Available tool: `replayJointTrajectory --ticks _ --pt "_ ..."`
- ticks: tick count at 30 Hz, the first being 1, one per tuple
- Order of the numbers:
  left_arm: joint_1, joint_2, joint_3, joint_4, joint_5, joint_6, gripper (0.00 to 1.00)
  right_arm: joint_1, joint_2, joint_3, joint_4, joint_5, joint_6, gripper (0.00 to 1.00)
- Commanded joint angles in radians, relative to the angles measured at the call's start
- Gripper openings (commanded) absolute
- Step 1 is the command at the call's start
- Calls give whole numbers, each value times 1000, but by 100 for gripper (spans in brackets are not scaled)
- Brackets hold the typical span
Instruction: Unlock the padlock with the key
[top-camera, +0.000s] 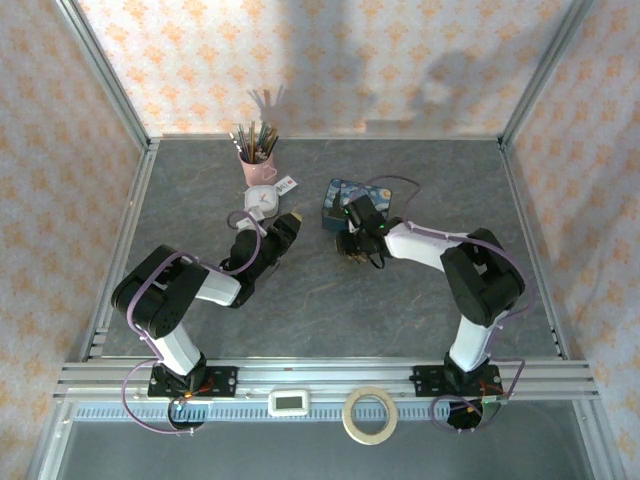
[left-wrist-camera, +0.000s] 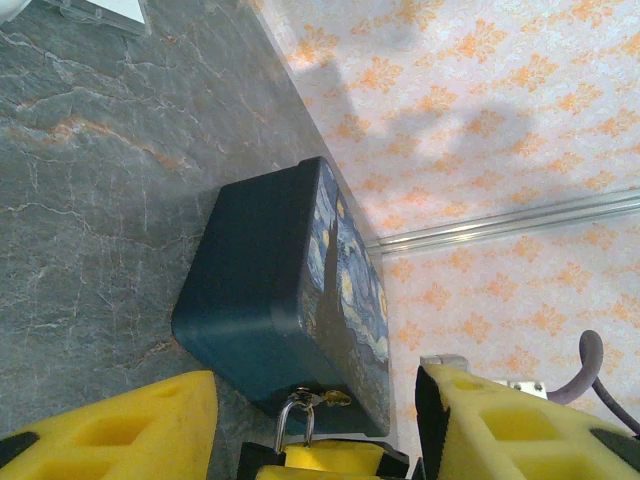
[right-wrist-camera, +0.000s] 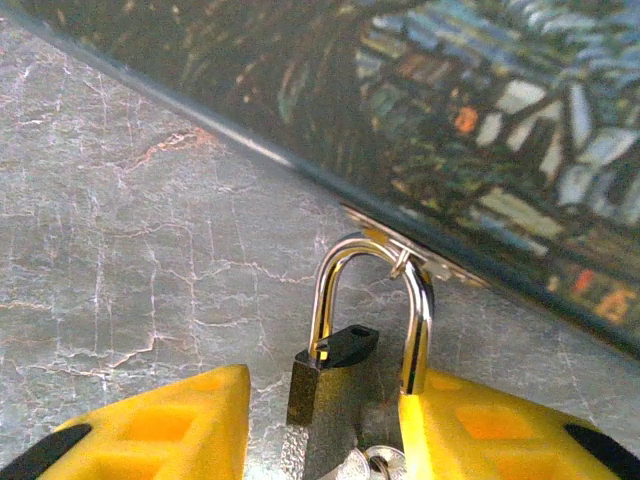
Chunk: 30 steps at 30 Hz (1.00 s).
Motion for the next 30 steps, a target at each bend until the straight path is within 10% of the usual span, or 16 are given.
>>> replayJointTrajectory --ticks 1,13,20,30 --pt "10 19 31 7 17 8 53 7 19 -19 9 45 -6 41" --pt "10 28 40 10 28 4 52 55 -5 -112 122 120 35 47" --pt "11 26 35 18 30 4 52 56 -23 -147 139 152 101 27" --pt "11 43 136 -53 139 143 52 -47 -92 -230 277 -122 -111 7"
